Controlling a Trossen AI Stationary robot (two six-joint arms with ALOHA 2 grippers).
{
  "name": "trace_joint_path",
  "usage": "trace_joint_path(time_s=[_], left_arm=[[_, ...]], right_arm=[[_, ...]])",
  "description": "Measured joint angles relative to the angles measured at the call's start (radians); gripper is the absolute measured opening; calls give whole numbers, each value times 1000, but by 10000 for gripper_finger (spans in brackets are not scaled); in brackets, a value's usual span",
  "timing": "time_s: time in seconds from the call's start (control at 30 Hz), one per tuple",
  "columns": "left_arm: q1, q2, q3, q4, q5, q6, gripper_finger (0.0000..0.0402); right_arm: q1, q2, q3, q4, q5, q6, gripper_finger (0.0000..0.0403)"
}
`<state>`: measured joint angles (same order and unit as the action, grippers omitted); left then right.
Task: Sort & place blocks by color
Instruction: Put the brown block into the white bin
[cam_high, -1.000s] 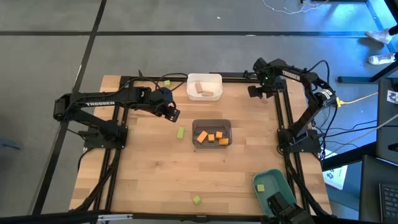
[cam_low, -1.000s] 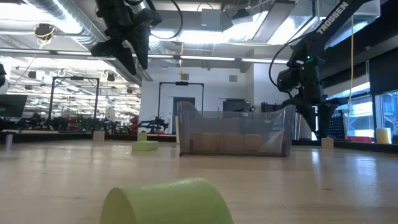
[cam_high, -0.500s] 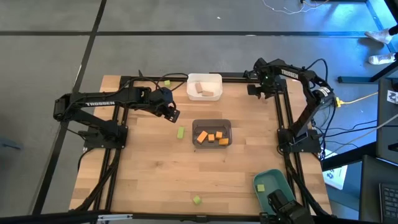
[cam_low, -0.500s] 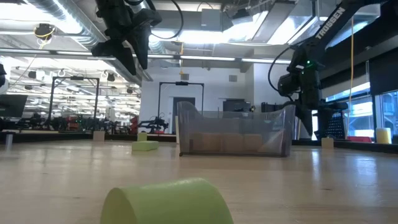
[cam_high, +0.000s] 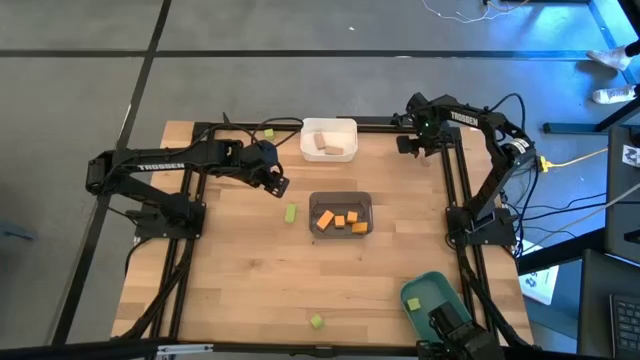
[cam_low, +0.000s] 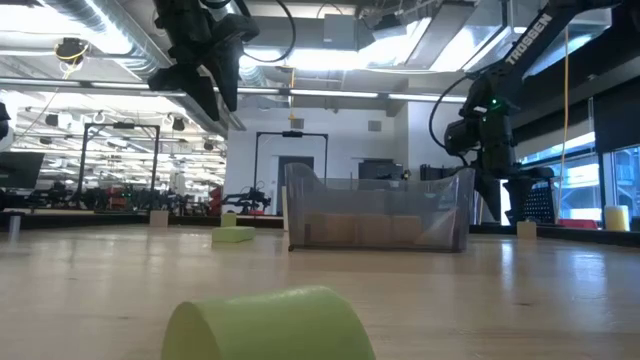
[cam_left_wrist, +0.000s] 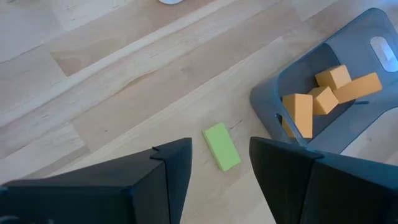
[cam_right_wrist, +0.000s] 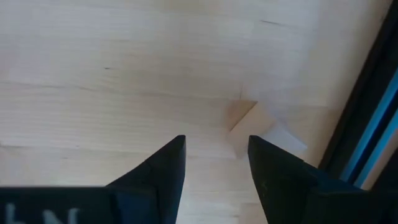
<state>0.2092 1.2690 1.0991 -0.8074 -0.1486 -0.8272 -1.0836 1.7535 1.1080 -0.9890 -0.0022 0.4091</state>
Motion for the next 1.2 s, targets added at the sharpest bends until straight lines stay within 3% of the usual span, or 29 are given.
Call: trace_joint_path(time_s=[0.23,0.6,1.0,1.2], left_arm=[[0,0,0,0,0,0,153],[0,0,0,-1,2,23,153],[9,0,0,-83,-1,-30,153],[67,0,0,-186,-94,-159,153]], right_arm=[[0,0,6,-4,0,-25,174],[16,-16,106,-160,4,-46,174],[189,-315,110,-161,3,-78,174],[306,-459,110,-112,0,-138,174]])
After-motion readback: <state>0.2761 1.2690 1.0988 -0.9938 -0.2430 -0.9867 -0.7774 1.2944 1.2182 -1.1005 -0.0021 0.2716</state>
